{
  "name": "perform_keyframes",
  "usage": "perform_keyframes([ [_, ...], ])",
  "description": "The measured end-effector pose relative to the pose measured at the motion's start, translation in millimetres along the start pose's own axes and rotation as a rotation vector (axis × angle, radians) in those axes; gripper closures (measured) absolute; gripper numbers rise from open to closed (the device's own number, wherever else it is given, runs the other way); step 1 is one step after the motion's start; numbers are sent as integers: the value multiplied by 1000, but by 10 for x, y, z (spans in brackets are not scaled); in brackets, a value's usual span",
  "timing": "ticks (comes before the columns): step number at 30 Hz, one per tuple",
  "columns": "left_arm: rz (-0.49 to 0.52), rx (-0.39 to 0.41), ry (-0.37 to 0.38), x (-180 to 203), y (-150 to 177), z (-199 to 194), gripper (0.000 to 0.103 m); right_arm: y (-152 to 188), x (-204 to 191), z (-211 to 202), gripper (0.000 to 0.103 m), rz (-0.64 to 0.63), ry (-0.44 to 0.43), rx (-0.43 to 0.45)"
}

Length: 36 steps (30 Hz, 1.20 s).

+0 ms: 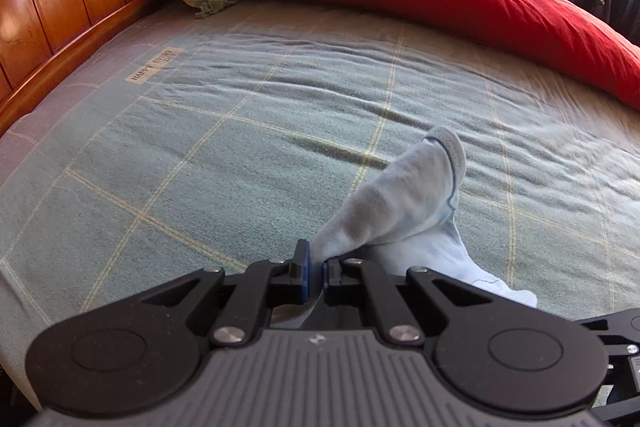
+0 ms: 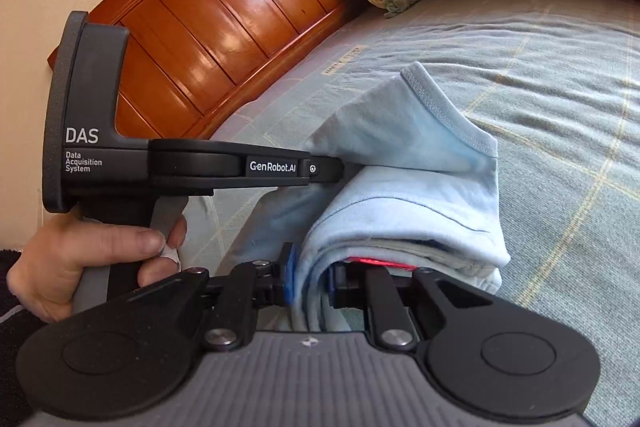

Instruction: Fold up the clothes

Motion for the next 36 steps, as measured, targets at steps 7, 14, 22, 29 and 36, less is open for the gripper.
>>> perform_keyframes([
  [7,-13,11,11,-74,98,76,88,134,251,-18,38,79,-71,-2],
  [14,-38,118,19,-304,275,-427,58,319,863,-215,29,403,-182,37],
  [22,-134,126,140,-422,908,-629,56,466,1248,-75,24,791,-307,75],
  [29,-182,119,137,-501,1084,-602,55,608,1143,68,24,953,-347,143],
  [36,-193,120,158,-512,1124,-584,51,539,1234,184,25,1019,-223,233],
])
Point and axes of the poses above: each gripper's, at about its wrist camera, not at the fingertips, and z roughly the way its jaws point, x to its right, y to its underside, the point moved 2 cm from there along z, roughly the way its jaws point, and after that the axes turned 10 degrees about -z, right-handed, at the moved point
